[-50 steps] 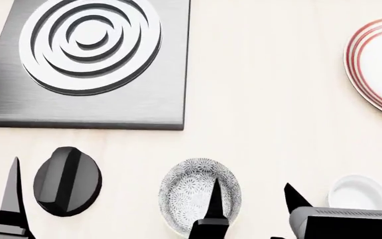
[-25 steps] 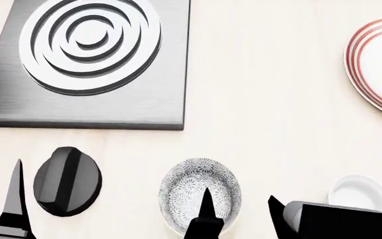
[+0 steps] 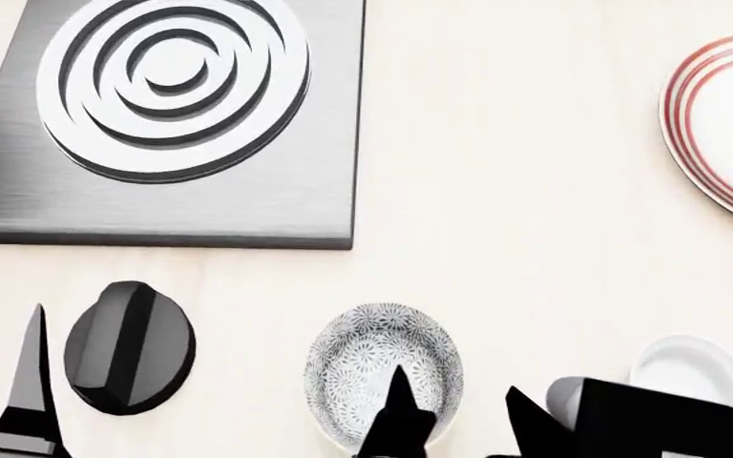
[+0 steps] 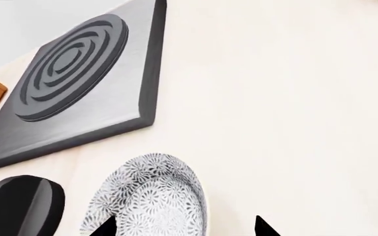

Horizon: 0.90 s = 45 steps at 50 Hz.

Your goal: Pick the akita bowl next to the ramekin and place it on the plate.

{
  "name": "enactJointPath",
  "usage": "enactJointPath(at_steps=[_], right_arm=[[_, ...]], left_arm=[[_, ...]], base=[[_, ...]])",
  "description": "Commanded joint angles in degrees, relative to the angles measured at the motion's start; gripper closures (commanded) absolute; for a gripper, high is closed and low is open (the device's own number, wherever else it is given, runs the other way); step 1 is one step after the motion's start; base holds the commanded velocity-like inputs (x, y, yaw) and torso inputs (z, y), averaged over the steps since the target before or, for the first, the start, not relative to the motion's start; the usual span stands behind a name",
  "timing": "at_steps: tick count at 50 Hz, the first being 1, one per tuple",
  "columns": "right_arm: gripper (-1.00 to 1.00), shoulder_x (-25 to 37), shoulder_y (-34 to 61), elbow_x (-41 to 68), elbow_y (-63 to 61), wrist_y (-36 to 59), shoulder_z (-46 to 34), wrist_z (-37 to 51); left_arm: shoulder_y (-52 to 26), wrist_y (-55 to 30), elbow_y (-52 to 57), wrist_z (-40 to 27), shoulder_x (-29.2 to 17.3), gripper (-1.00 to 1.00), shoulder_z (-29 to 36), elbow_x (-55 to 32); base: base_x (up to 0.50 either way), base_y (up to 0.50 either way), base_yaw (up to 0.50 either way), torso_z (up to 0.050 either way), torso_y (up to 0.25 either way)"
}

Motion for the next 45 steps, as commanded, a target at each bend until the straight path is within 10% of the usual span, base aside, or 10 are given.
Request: enactJointPath(at_steps=[1,42,43,45], right_arm=[[-1.0,-1.88,0.2,-0.45,2.61,-1.01,1.26,-2.27],[-1.0,-4.42,2.18,-2.04,9.98,-0.82,-0.69,-5.5],[1.0,-4.51,2.19,-2.12,10.17,-0.81,-0.78,-5.59],[1.0,-4.59,2.24,-2.06,10.36,-0.81,-0.81,-5.6]], left_arm=[[0.27,0.23,0.0,1.57,1.09,-1.0,-1.29,0.65],[0.42,0.14,0.0,2.01,1.09,-1.0,-1.41,1.19],[0.33,0.06,0.0,2.07,1.09,-1.0,-1.43,1.24],[0.31,0.08,0.0,2.1,1.09,-1.0,-1.45,1.27]], base=[[0.0,0.0,0.0,0.0,0.0],[0.0,0.0,0.0,0.0,0.0],[0.0,0.0,0.0,0.0,0.0],[0.0,0.0,0.0,0.0,0.0]])
